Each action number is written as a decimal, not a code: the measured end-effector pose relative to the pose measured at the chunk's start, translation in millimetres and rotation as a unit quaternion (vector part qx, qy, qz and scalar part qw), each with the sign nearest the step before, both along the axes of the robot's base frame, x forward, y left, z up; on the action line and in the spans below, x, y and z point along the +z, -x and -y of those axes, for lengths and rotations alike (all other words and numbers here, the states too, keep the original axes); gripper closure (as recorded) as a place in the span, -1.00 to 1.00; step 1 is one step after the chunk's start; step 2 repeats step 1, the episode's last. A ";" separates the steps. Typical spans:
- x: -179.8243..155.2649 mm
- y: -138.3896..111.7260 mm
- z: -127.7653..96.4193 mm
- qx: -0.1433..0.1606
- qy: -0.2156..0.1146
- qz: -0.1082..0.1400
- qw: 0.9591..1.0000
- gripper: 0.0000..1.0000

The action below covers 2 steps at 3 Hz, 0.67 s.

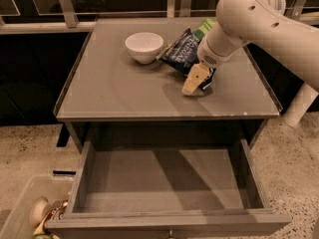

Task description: Pick blue chip bag from top drawer and place on counter

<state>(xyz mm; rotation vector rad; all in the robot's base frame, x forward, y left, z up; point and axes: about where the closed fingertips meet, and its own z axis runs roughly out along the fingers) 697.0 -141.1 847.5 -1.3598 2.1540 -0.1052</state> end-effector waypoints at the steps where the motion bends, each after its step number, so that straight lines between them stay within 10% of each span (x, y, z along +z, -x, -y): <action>1: 0.0 0.0 0.0 0.000 0.000 0.000 1.000 -1.00; 2: 0.0 0.0 0.0 0.000 0.000 0.000 1.000 -1.00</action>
Offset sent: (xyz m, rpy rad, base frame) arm 0.0000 0.0000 0.0000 0.0000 0.0000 0.0000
